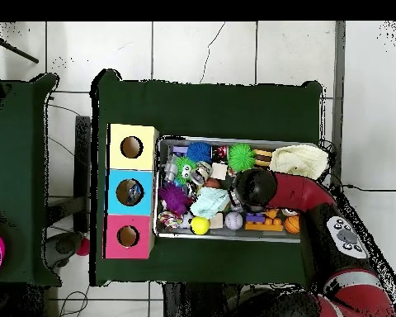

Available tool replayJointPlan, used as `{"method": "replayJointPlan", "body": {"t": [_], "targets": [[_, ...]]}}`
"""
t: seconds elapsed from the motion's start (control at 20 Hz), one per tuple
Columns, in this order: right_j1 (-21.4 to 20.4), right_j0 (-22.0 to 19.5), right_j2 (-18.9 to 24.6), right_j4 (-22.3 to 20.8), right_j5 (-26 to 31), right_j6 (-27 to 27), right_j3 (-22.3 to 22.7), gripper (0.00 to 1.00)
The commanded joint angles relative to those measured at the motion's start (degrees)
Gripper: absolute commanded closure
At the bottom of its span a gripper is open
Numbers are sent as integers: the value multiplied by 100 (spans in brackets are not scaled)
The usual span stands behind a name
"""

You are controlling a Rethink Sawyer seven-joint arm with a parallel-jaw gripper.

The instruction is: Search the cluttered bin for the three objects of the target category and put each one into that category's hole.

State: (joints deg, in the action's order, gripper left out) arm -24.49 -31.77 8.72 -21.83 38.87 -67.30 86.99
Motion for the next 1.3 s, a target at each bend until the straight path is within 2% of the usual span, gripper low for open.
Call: {"method": "replayJointPlan", "body": {"t": [0.05,0.3,0.35,0.5,0.6,0.65,0.7,0.8,0.9,0.95,1.3], "targets": [[-22,57,91,-396,-410,-248,-353,0],[33,17,179,-358,-534,-294,-428,0],[46,1,230,-356,-623,-255,-442,100],[73,11,241,-405,-430,-70,-480,100],[34,-34,398,-362,-328,126,-439,100],[26,-18,372,-206,-57,15,-365,100],[34,-50,416,-100,-16,-54,-284,100],[15,19,248,28,353,-268,-210,100],[21,6,249,195,426,-461,-145,100],[21,-8,271,236,406,-454,-130,0],[-50,-4,230,224,570,-325,-44,0]]}}
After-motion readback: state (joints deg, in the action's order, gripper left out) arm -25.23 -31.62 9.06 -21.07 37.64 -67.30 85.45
